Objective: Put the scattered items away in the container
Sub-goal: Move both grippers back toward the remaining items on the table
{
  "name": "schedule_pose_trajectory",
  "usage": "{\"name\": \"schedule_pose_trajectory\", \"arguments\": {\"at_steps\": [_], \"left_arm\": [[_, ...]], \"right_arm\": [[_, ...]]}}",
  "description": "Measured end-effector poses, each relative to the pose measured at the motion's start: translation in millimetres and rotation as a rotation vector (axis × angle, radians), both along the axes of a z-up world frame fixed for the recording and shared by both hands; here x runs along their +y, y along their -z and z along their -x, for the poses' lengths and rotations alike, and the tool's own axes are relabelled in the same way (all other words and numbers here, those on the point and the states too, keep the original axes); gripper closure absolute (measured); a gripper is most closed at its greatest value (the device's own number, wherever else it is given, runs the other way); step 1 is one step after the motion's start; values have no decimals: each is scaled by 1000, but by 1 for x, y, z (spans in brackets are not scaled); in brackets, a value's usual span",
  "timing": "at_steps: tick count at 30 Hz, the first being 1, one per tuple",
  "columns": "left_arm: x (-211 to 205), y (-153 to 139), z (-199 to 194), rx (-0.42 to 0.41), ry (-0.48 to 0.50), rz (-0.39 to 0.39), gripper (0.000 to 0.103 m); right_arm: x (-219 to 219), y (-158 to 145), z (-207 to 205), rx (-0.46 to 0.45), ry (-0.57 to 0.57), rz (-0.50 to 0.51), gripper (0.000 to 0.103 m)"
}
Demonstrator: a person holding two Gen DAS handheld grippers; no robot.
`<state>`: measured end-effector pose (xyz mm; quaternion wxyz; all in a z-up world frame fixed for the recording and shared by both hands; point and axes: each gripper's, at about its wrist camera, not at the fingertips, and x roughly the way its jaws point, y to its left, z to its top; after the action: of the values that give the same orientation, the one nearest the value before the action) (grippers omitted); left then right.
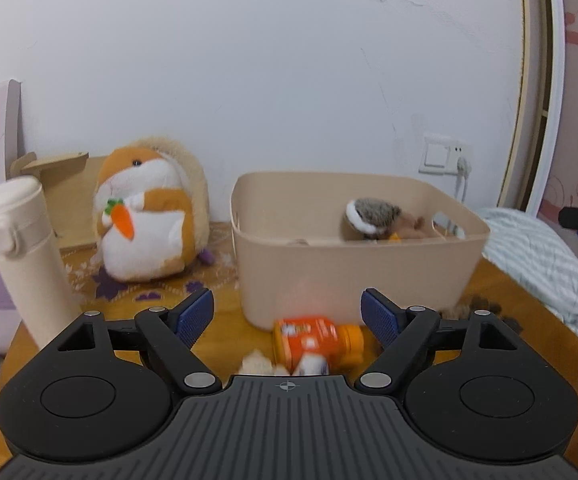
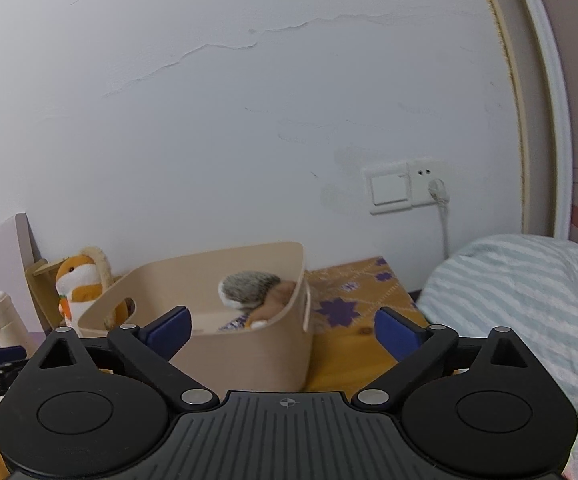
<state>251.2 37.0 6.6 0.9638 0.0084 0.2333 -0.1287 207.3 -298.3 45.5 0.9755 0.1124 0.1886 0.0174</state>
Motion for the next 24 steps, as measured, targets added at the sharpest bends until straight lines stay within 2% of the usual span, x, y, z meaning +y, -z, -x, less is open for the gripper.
{"name": "schedule_pose_trajectory", "arguments": {"at_steps": [4, 10, 17, 24], "left_arm": [[-4, 18, 19, 14, 14, 9, 21], [-10, 46, 39, 80, 9, 63, 21], [-11, 74, 35, 173, -41, 91, 21], [-13, 87, 26, 224, -37, 126, 21]], "right_arm": [[-3, 13, 12, 21, 16, 38, 2], [-1, 41, 18, 80, 22, 120, 2], [16, 67, 19, 135, -29, 249, 2], [26, 86, 11, 205, -61, 269, 2]]}}
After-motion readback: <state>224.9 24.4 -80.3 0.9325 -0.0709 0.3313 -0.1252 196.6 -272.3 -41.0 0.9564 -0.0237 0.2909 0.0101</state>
